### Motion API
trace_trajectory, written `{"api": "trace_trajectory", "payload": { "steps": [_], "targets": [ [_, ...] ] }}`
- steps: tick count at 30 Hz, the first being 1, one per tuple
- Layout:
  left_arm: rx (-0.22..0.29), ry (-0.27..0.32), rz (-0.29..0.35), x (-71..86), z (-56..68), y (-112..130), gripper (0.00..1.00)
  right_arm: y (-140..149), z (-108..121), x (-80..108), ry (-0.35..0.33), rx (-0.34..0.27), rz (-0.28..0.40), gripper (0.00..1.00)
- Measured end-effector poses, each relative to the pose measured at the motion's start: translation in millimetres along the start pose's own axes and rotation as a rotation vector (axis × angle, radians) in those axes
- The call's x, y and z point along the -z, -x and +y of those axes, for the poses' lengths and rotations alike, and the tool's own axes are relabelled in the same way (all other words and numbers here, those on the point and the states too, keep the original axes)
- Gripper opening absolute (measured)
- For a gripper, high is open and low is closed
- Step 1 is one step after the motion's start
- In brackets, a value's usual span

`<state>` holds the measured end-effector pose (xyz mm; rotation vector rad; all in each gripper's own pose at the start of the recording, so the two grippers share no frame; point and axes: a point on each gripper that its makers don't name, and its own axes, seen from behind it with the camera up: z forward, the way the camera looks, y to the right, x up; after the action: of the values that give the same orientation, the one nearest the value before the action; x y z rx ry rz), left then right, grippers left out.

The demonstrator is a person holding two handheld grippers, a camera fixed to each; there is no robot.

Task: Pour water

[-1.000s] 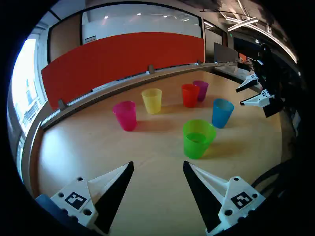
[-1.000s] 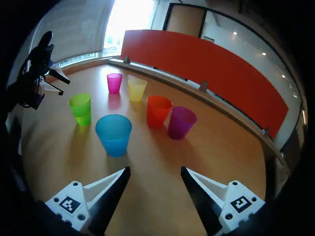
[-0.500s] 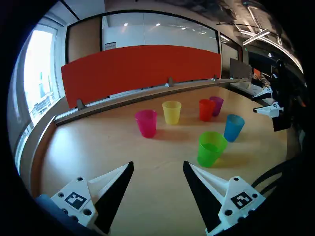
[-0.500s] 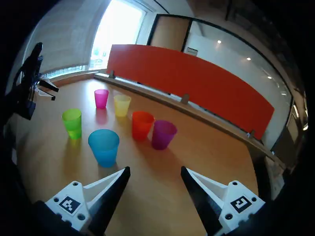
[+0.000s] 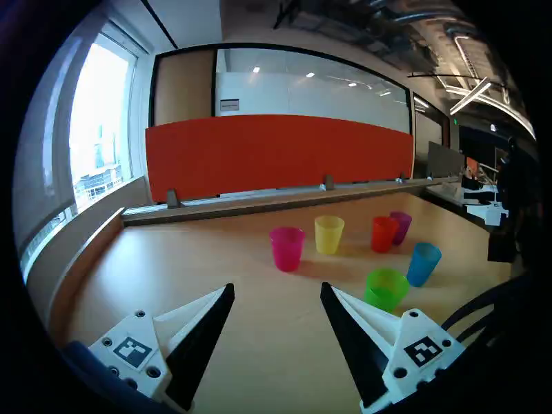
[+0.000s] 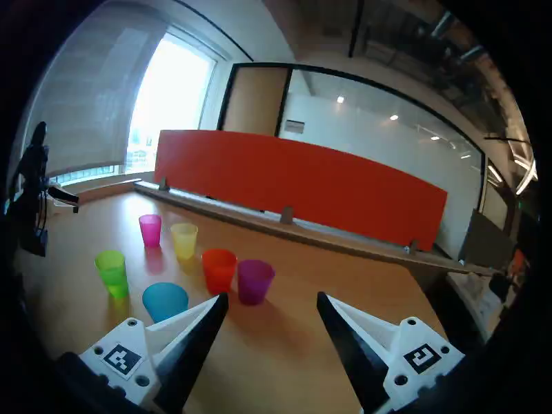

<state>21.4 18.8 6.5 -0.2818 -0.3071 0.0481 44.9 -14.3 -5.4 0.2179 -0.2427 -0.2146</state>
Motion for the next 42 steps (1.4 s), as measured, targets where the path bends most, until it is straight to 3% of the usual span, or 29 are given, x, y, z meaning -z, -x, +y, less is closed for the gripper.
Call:
{"api": "trace_trajectory", "payload": {
  "steps": [8,15,20,26,42],
  "targets": [
    [0.022,-0.074,0.075,14.6,-18.9,-19.2,0.93,-16.7,16.8,7.1,0.079,-0.034,0.077,1.0],
    [0.05,-0.102,0.168,28.7,-18.3,-40.4,0.92,-44.9,30.7,18.4,0.142,-0.095,0.183,1.0],
    [0.098,-0.126,0.241,41.1,-22.8,-54.9,0.93,-58.2,41.5,29.9,0.18,-0.13,0.231,1.0],
    [0.147,-0.137,0.267,48.5,-30.8,-57.3,0.93,-60.7,43.3,33.5,0.186,-0.153,0.25,0.99],
    [0.067,-0.208,0.325,53.8,-29.5,-59.2,0.93,-62.1,35.3,35.8,0.233,-0.171,0.265,1.0]
  ]
}}
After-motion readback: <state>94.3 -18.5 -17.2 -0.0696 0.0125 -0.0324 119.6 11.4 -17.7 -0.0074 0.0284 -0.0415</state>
